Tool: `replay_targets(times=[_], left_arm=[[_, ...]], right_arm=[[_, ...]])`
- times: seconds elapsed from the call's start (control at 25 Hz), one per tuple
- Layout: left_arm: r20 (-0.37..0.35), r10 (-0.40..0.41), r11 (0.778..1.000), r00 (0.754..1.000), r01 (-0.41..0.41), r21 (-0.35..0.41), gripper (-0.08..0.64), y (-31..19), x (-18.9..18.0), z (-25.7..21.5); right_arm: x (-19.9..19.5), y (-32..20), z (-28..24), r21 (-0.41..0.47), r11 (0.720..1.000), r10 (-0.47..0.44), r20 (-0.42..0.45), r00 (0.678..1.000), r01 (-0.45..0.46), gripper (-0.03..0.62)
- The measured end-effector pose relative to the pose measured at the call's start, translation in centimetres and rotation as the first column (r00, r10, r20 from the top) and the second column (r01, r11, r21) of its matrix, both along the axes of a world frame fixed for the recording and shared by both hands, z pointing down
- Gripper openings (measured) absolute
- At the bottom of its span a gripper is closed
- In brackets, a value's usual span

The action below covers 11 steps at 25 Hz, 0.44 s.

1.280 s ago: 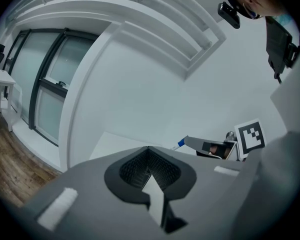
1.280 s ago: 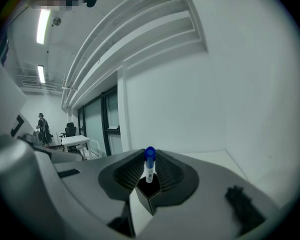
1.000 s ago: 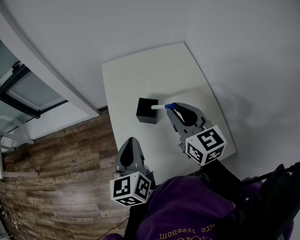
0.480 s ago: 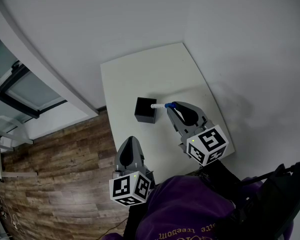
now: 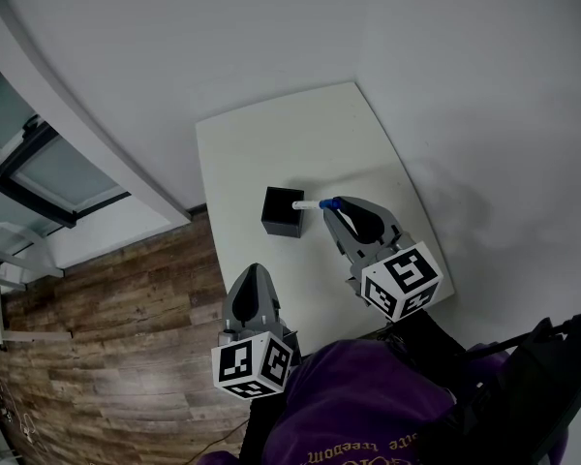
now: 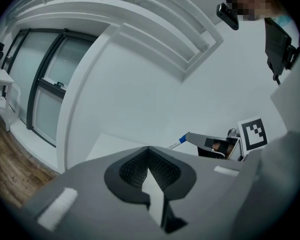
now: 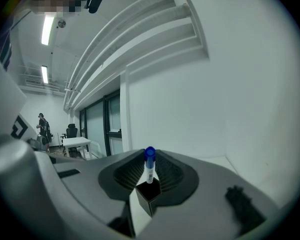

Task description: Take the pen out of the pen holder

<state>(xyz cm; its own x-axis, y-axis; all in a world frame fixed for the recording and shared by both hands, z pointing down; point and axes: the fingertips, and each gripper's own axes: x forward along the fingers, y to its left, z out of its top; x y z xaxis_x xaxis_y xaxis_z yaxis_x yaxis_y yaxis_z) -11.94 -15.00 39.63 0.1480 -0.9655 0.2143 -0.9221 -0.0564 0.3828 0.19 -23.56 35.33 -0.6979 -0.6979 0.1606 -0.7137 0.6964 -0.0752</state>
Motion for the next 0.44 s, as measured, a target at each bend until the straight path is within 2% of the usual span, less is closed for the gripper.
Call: replay_targets(times=[0.44], left_arm=[[-0.002,-0.004,1.0,1.0,0.004,0.003,0.005,0.01,-0.17,-0.06]], right_arm=[[-0.16,-0.01,-0.07,0.0,1.0,-0.001,0.0,1.0,0.001,0.074]])
